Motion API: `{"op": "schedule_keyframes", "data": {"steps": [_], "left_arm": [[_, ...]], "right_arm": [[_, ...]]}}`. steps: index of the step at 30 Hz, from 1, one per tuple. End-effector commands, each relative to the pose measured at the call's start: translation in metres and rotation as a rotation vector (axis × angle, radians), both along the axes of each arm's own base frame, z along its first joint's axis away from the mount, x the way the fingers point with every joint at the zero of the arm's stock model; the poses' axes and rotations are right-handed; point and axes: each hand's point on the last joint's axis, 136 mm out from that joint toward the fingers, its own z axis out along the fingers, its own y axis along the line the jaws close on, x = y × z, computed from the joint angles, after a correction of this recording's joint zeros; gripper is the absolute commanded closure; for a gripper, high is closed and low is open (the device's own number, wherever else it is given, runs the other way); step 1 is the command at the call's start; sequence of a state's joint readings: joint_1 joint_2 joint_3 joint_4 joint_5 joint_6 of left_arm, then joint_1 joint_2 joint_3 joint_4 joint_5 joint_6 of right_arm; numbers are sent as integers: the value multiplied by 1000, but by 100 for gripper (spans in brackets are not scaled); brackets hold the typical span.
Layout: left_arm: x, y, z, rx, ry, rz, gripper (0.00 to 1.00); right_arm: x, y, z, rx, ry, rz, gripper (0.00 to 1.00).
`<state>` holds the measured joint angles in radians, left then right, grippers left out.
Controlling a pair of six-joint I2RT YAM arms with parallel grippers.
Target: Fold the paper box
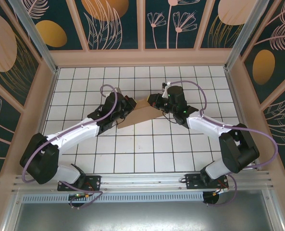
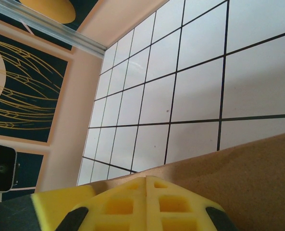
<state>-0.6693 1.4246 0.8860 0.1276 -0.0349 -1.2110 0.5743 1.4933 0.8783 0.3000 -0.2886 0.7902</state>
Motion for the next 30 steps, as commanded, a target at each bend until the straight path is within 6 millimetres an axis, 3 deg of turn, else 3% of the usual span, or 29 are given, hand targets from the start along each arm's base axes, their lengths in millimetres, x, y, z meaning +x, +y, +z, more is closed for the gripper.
{"op": "schedule_keyframes", "data": {"steps": [1,5,8,9,14,16,20,30], "left_arm": [[-2,9,-19,42,55,34,100],[-5,14,-32,66,80,45,100],[-8,15,-39,74,94,46,100],[-8,16,-40,78,98,47,100],[-9,18,-46,93,113,50,100],[-9,17,-46,97,117,48,100],[-9,17,-46,109,120,45,100],[-10,16,-50,120,124,28,100]], "right_arm": [[-9,-3,-28,-61,68,1,100],[-6,-2,-10,-67,32,17,99],[-1,-8,15,-56,-8,21,93],[-1,-9,22,-61,-22,24,86],[20,-55,39,-114,-64,-43,59],[25,-72,39,-147,-78,-53,56],[28,-85,28,-246,-96,-33,54],[33,-85,-3,-305,-73,2,51]]}}
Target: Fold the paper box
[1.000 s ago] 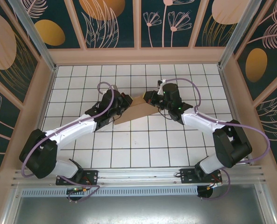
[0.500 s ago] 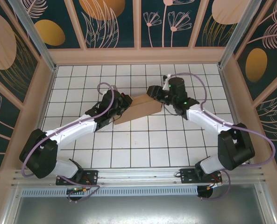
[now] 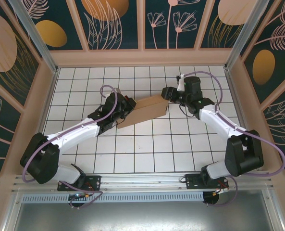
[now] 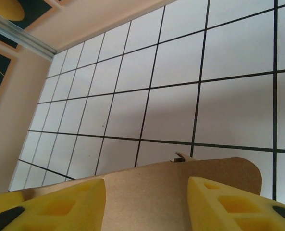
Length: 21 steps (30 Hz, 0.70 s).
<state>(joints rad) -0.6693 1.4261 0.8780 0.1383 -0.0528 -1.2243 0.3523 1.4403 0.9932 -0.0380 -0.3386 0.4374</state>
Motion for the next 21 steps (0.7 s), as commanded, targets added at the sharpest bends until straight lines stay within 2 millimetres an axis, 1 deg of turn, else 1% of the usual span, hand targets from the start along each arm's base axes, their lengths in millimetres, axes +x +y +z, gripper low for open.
{"op": "schedule_keyframes", "data": {"steps": [1,6,7,10,13,19,21], "left_arm": [[-12,13,-48,122,124,3,100],[-12,12,-49,127,117,-8,100],[-11,11,-50,125,116,-10,100],[-12,8,-54,123,120,-27,100],[-13,7,-57,123,122,-36,100],[-14,5,-61,123,119,-53,100],[-15,4,-63,121,120,-61,100]], "right_arm": [[2,1,-10,-32,5,24,51],[-5,7,-26,11,52,43,51],[-7,9,-26,20,54,51,50],[-12,18,-30,63,76,103,50],[-14,25,-38,93,130,132,50],[-23,32,-42,198,224,139,51],[-28,34,-33,314,251,160,51]]}}
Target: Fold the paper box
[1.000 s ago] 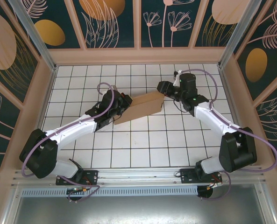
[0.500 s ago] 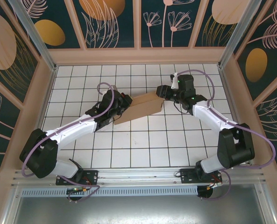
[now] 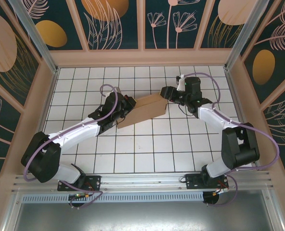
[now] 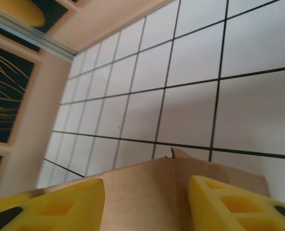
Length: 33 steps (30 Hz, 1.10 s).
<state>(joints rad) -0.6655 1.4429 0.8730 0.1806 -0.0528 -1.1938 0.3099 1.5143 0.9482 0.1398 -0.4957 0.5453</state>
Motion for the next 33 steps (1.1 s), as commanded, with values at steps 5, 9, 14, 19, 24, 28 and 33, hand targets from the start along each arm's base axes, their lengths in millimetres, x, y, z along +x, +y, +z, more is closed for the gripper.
{"op": "schedule_keyframes", "data": {"steps": [5,9,14,19,24,28,33], "left_arm": [[-20,7,-64,141,139,-62,100],[-20,7,-58,156,119,-76,100],[-18,4,-51,161,104,-92,100],[-17,3,-50,161,104,-94,100],[-17,0,-49,150,110,-98,100],[-17,-4,-52,133,124,-113,100],[-17,-4,-52,138,123,-115,100]], "right_arm": [[-27,6,16,198,108,82,52],[-17,-2,43,-179,-113,23,52],[-27,30,45,-297,-165,101,65],[-33,61,24,-322,-136,141,80],[-40,64,3,-402,-202,94,83],[-41,58,-5,-537,-288,32,81],[-47,59,-12,-722,-378,3,77]]}}
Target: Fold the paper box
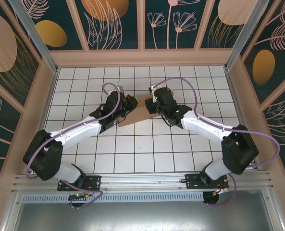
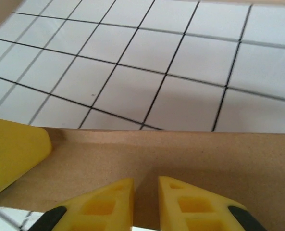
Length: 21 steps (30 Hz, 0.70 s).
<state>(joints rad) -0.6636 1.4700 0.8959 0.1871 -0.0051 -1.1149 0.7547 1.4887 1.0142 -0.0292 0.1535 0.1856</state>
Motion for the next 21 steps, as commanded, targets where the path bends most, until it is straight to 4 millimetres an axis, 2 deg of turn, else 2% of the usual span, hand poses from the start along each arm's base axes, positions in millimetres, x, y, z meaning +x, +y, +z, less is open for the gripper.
{"op": "schedule_keyframes", "data": {"steps": [1,3,8,13,17,21], "left_arm": [[-19,6,-53,105,150,-34,100],[-19,5,-54,105,152,-37,100],[-20,4,-55,100,157,-42,100],[-21,5,-58,98,160,-45,100],[-21,4,-60,97,164,-49,100],[-21,0,-51,80,152,-62,100]], "right_arm": [[4,-15,-10,-154,-89,-63,75],[4,-14,-13,-167,-90,-54,72],[4,-13,-11,-227,-136,-40,55],[4,-11,-2,-213,-169,-9,52],[5,-6,-19,-240,-106,31,52],[-6,0,-47,-236,33,81,54]]}}
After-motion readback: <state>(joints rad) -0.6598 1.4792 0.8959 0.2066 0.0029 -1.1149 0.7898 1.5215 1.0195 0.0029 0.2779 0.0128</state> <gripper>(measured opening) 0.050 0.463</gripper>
